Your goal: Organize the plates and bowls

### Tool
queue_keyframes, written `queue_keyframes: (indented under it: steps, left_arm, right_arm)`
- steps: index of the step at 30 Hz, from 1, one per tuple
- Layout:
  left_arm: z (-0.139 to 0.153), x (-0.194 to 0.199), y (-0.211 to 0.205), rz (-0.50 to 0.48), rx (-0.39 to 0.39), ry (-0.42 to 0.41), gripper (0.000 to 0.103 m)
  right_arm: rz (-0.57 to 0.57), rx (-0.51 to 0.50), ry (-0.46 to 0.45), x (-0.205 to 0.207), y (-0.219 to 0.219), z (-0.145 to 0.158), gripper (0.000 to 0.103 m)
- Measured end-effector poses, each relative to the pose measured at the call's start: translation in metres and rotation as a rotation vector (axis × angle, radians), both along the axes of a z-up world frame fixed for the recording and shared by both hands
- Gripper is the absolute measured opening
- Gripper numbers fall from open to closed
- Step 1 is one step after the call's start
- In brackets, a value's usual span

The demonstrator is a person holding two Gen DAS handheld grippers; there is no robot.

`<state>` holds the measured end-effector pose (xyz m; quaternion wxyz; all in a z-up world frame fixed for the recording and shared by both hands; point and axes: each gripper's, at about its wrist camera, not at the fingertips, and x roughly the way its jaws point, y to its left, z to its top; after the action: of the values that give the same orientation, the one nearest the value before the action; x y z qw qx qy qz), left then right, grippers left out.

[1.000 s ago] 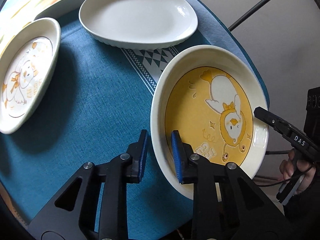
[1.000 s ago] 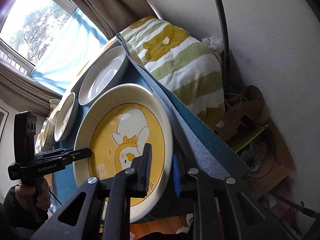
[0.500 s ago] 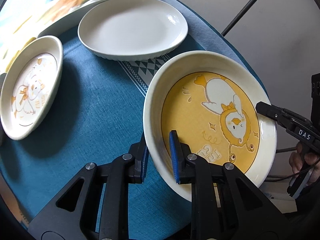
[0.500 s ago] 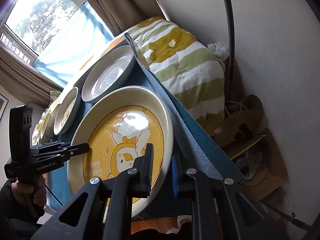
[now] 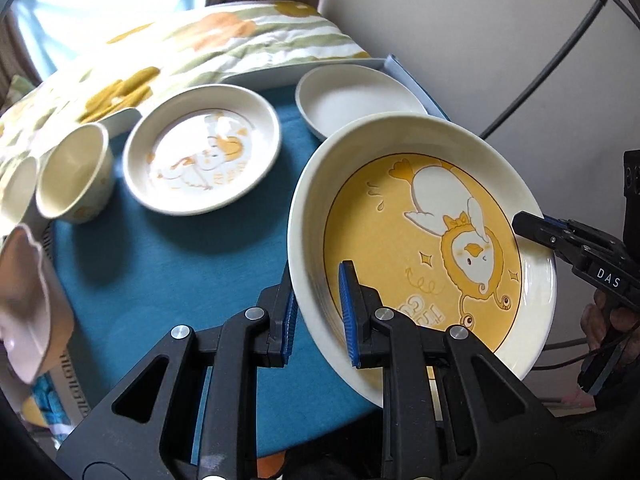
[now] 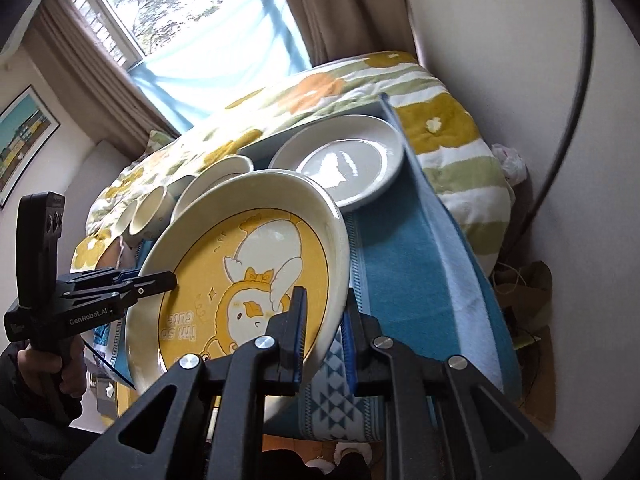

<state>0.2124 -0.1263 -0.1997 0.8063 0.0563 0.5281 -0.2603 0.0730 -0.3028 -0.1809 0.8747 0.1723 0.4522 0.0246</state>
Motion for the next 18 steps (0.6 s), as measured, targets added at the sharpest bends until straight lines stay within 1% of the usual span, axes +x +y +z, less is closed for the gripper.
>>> queue_keyframes:
  steps: [3,5,9,11,15,18]
  left_arm:
    - [0.012,-0.005,0.040,0.079,0.005,-0.013,0.017]
    - [0.013,-0.007,0.065,0.129,0.015,-0.017,0.017]
    - [0.012,-0.013,0.120,0.215,0.035,-0.017,0.017]
    - [0.003,-0.014,0.145,0.249,0.046,-0.007,0.017]
    - [-0.021,-0.021,0.185,0.303,0.060,0.027,0.017]
    - [-0.045,-0.019,0.201,0.329,0.064,0.054,0.017]
  right_arm:
    - [0.088,0.003,-0.006,0.015,0.029,0.006,0.015]
    - [0.143,0.009,-0.003,0.025,0.050,0.005,0.015]
    - [0.248,0.029,0.018,0.040,0.095,-0.007,0.015]
    - [0.286,0.048,0.039,0.047,0.116,-0.018,0.015]
    - [0.347,0.049,0.069,0.057,0.159,-0.040,0.015]
    - [0.374,0.045,0.090,0.064,0.181,-0.059,0.015]
